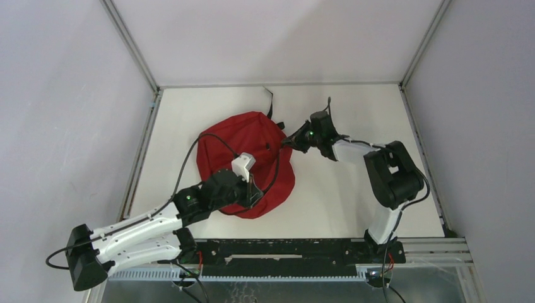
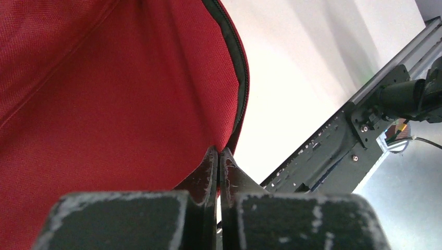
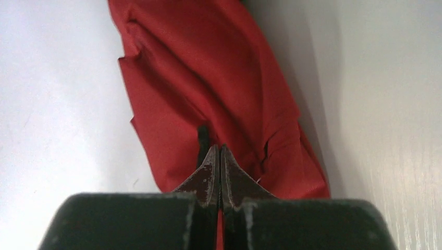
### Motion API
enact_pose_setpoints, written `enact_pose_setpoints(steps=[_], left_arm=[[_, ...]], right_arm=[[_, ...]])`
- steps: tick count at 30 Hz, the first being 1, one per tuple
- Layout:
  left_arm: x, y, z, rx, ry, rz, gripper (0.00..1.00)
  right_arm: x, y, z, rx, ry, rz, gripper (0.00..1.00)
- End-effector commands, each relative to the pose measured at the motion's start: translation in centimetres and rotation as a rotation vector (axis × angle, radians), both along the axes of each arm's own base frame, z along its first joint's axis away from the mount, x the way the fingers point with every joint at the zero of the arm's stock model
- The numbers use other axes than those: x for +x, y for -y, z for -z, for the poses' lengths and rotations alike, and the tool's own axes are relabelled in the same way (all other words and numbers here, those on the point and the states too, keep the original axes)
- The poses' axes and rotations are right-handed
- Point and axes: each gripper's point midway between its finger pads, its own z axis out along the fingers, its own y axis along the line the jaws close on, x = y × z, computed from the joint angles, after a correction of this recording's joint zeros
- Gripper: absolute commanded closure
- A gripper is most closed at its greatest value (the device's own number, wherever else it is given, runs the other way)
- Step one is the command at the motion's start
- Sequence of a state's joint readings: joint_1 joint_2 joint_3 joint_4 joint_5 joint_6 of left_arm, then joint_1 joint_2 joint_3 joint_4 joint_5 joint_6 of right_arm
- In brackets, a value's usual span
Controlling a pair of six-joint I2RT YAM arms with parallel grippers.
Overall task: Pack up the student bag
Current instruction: Zip the student bag at the center of the board.
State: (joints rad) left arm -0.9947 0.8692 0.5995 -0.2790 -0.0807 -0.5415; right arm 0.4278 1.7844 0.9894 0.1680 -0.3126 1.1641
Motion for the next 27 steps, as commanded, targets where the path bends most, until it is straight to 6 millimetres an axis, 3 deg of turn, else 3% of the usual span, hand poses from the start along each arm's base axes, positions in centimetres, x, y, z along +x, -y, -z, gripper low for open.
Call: enact_pose_setpoints(steps=[1, 10, 14, 17, 18, 21, 22, 23, 26, 27], left_arm=[[-3.6, 0.5, 0.9, -0.013, -0.088, 0.141, 1.0], [-4.2, 1.5, 0.6, -0.044, -0.091, 0.176, 1.0], [-2.6, 2.7, -0.3, -0.027, -0.053, 0.146, 1.0], [-0.4, 4.1, -2.0, -0.021, 0.01, 0.107, 1.0], [0.8, 4.4, -2.7, 0.002, 0.033, 0.069, 0.85], [3.8, 5.1, -5.2, 0.111, 0.089, 0.012, 0.26], [4.5, 5.0, -5.9, 0.149, 0.099, -0.014, 0.12], [5.3, 4.9, -6.9, 0.168, 0.117, -0.039, 0.02], [6.7, 4.7, -9.9, 0.151, 0.163, -0.073, 0.0], [7.2, 4.2, -10.7, 0.127, 0.163, -0.09, 0.0]], right_arm=[[6.4, 3.1, -1.2, -0.165, 0.131, 0.131, 1.0], [10.5, 3.8, 0.3, -0.307, 0.123, 0.095, 1.0], [11.3, 3.9, -1.9, -0.304, 0.167, 0.096, 1.0], [11.7, 5.6, -3.8, -0.305, 0.199, 0.126, 1.0], [12.0, 6.4, -4.4, -0.302, 0.206, 0.139, 1.0], [13.2, 9.8, -5.9, -0.274, 0.226, 0.175, 1.0], [13.7, 10.4, -6.7, -0.26, 0.251, 0.159, 0.91], [14.1, 10.8, -7.4, -0.255, 0.268, 0.128, 0.66], [14.5, 11.8, -9.0, -0.364, 0.263, 0.04, 0.16], [14.2, 12.4, -10.0, -0.406, 0.271, 0.042, 0.06]])
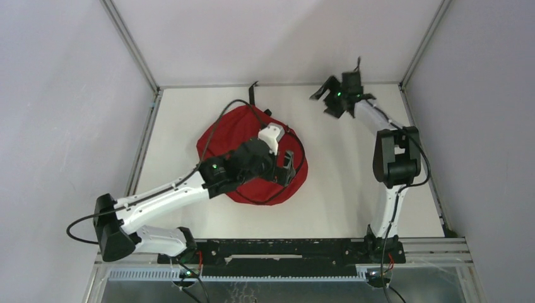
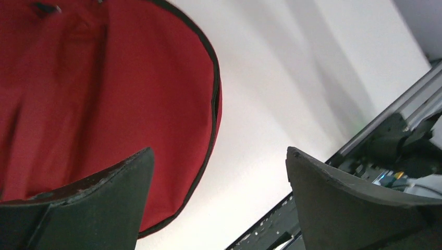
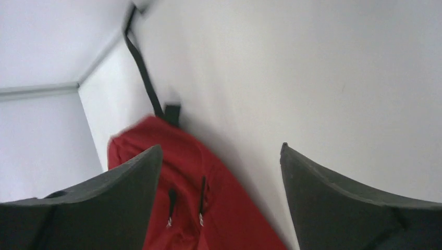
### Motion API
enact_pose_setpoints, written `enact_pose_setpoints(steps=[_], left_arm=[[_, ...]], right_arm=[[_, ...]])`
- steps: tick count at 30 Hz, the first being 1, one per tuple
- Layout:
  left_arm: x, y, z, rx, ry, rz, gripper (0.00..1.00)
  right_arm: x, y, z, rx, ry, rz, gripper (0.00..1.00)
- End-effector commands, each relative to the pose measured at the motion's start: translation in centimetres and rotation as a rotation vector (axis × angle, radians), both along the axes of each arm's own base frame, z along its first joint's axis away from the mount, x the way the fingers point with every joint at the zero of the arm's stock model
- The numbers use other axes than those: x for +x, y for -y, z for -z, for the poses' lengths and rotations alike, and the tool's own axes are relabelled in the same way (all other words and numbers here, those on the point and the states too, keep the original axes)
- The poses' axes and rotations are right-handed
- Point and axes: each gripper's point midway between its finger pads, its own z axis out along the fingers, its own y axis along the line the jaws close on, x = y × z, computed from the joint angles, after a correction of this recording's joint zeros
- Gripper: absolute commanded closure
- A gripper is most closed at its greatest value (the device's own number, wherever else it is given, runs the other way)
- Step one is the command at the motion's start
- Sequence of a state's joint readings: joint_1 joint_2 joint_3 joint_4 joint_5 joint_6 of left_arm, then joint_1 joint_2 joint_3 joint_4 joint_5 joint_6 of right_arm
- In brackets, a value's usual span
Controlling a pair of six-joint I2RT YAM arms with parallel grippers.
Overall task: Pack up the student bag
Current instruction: Zip the student bag at the center of the board, then reset both arms
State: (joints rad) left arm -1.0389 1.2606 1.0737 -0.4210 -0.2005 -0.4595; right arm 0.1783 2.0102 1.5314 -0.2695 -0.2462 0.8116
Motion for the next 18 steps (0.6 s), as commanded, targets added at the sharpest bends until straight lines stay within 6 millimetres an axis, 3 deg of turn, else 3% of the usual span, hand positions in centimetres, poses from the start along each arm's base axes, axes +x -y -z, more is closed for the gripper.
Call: enact_pose_setpoints(steps=[1, 4, 9, 14, 18], left_arm=[[2.8, -2.5, -5.6, -0.035, 0.085, -0.092, 0.0], [4.4, -5.6, -6.3, -0.114, 0.027, -0.179, 0.0], [5.8, -13.7, -5.1, -0.12, -0.001, -0.411, 0.0], [4.7, -20.0, -5.0, -0.05, 0.063, -0.59, 0.0], [3.2, -22.7, -4.7, -0.034, 0.085, -0.684, 0.0]], right_arm=[[1.4, 2.1, -9.0, -0.151, 0.197, -0.052, 0.02], [-0.8, 3.5, -11.5, -0.189, 0.262, -0.018, 0.0], [-7.4, 3.8, -13.1, -0.301, 0.323, -0.005, 0.0], [-14.1, 4.8, -13.7, -0.461, 0.353, 0.029, 0.0], [-19.4, 7.8, -13.6, -0.537, 0.371, 0.107, 0.0]])
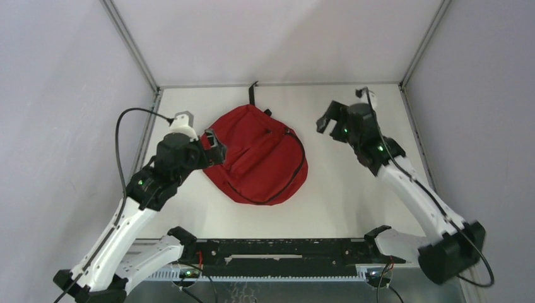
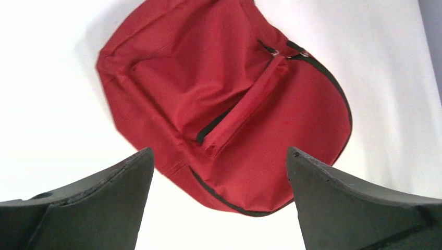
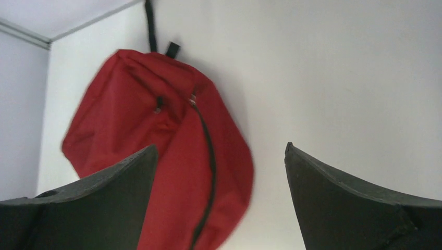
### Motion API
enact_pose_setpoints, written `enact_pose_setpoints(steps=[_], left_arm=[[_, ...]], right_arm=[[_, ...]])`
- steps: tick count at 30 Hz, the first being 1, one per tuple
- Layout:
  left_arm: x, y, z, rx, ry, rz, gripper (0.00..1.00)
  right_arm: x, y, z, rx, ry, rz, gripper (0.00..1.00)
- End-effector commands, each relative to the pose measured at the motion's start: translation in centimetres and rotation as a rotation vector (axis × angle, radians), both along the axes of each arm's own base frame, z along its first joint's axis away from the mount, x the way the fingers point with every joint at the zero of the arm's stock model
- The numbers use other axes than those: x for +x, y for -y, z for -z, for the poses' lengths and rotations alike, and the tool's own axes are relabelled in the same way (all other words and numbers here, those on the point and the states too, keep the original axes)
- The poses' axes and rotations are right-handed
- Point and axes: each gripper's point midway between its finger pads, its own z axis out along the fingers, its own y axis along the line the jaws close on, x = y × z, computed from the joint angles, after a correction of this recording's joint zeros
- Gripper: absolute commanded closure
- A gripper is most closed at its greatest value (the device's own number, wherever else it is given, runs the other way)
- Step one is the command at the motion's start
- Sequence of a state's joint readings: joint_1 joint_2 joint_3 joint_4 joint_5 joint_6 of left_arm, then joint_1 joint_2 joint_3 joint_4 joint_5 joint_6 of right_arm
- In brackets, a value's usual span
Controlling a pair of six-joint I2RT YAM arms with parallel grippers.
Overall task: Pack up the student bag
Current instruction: Reset both arms
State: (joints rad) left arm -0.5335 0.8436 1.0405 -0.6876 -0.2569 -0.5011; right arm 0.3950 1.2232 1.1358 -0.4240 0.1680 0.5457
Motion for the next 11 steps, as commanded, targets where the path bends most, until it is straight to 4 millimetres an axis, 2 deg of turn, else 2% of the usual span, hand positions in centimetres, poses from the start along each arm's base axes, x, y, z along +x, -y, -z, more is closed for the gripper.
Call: enact_pose_setpoints(steps=[1, 3, 6, 9, 11], left_arm=[[-1.5, -3.3, 1.8, 0.053, -0.021, -0.121, 0.0], [-1.9, -4.0, 2.6, 0.062, -0.024, -0.142, 0.0], [-2.0, -5.2, 4.2, 0.098, -0.025, -0.196, 0.0], [-2.0, -5.4, 5.4, 0.114, -0.036, -0.205, 0.0], [-1.9, -5.1, 5.5, 0.094, -0.032, -0.199, 0.0]], right_arm=[[-5.2, 6.6, -0.6, -0.127, 0.076, 0.213, 0.0], [-7.7, 8.8, 0.2, -0.111, 0.106, 0.282, 0.0], [-10.6, 10.6, 1.2, -0.074, 0.157, 0.318, 0.0], [-12.6, 12.2, 2.5, -0.064, 0.181, 0.369, 0.0], [-13.2, 13.0, 2.7, -0.06, 0.196, 0.396, 0.0]])
